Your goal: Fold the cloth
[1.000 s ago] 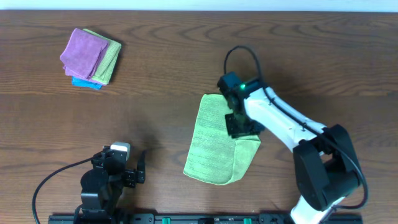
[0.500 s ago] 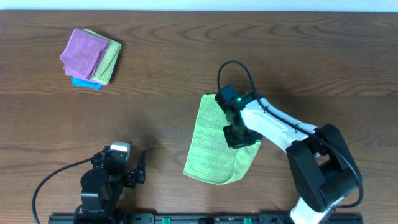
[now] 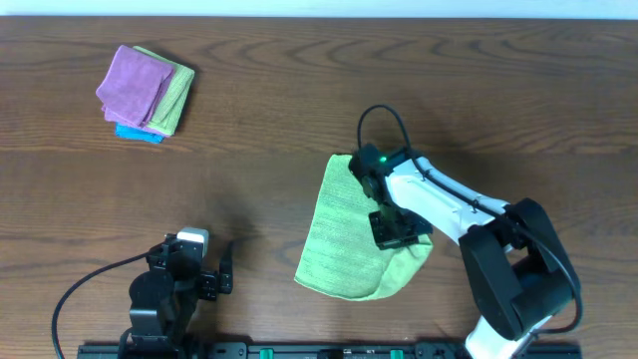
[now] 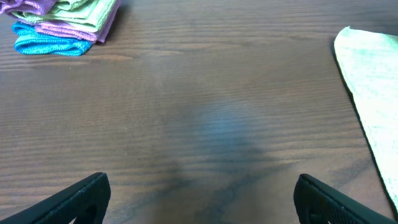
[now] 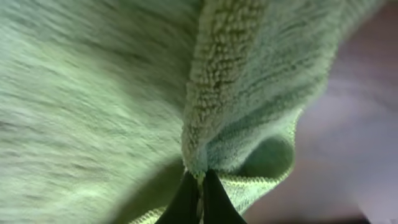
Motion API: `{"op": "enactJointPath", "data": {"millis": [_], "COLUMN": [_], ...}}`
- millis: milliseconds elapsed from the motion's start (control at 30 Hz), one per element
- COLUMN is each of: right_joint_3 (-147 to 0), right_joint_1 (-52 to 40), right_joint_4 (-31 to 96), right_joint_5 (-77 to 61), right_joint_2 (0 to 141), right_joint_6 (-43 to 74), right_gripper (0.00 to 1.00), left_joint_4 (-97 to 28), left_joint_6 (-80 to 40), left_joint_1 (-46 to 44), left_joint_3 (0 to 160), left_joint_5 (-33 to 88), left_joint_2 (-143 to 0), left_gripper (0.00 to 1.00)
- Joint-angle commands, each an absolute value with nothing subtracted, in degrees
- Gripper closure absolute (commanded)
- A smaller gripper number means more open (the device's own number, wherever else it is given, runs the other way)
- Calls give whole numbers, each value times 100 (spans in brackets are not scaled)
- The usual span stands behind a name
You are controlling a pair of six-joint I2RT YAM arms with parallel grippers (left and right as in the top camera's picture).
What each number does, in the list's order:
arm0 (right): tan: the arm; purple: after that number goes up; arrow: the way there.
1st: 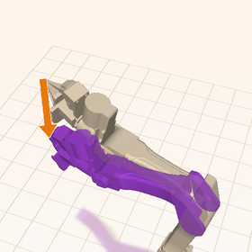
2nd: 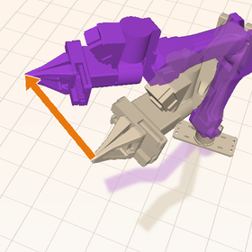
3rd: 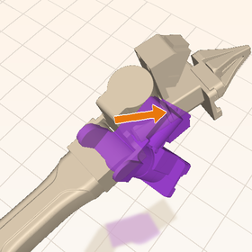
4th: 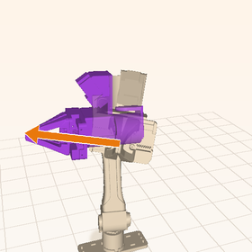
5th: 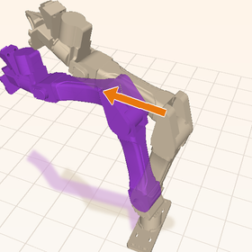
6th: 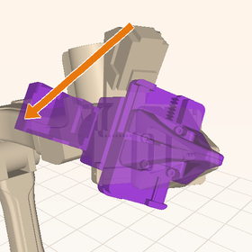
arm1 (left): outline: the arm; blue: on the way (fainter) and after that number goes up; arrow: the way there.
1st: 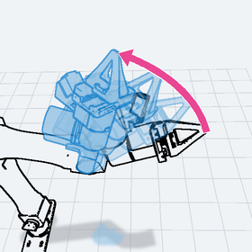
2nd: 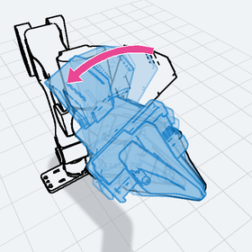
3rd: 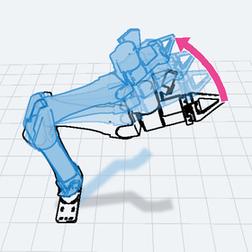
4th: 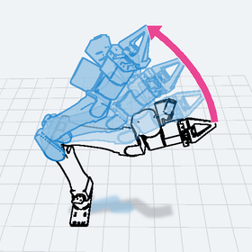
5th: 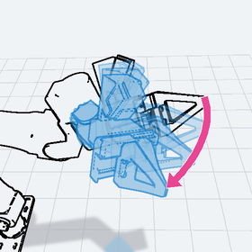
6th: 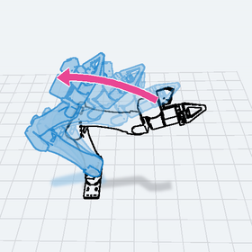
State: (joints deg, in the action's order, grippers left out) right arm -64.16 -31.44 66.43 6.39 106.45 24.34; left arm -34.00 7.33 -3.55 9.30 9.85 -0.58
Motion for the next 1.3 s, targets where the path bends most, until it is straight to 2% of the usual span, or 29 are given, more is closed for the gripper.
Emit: {"op": "enactJointPath", "data": {"millis": [0, 367, 400, 467, 567, 600, 633, 667, 733, 767, 833, 1033, 1267], "right_joint_3": [-6696, -7085, -7081, -7070, -7067, -7067, -7067, -7067, -7074, -7087, -7142, -7526, -7625], "right_joint_1": [-3131, -3131, -3131, -3131, -3168, -3170, -3170, -3170, -3168, -3164, -3140, -3131, -3304], "right_joint_4": [6886, 7915, 8007, 8246, 8576, 8632, 8663, 8659, 8595, 8497, 8307, 7811, 7743], "right_joint_5": [923, 939, 847, 561, 80, -5, -58, -69, -34, -1, 43, 185, 668], "right_joint_2": [10444, 9983, 9985, 9985, 9985, 9985, 9985, 9985, 9985, 9985, 9970, 9402, 7212], "right_joint_6": [2893, 3321, 3319, 3317, 3153, 3057, 2976, 2950, 2950, 2952, 2958, 2995, 2969], "right_gripper": [99, 99, 94, 69, 39, 26, 20, 20, 29, 43, 98, 99, 98], "left_joint_4": [-3380, -3380, -3380, -3380, -3380, -3380, -3380, -3380, -3380, -3380, -3380, -3380, -3380], "left_joint_6": [685, 685, 685, 685, 685, 685, 685, 685, 685, 685, 685, 685, 685], "left_joint_1": [-377, -377, -379, -379, -377, -379, -377, -379, -377, -377, -379, -377, -379], "left_joint_3": [888, 888, 888, 888, 888, 888, 888, 888, 888, 888, 888, 888, 888], "left_joint_5": [921, 921, 921, 921, 921, 921, 921, 921, 921, 921, 921, 921, 921], "left_joint_2": [-25, -25, -25, -25, -25, -25, -25, -25, -25, -25, -25, -25, -25], "left_gripper": [5, 5, 5, 5, 5, 5, 5, 5, 5, 5, 5, 5, 5]}}
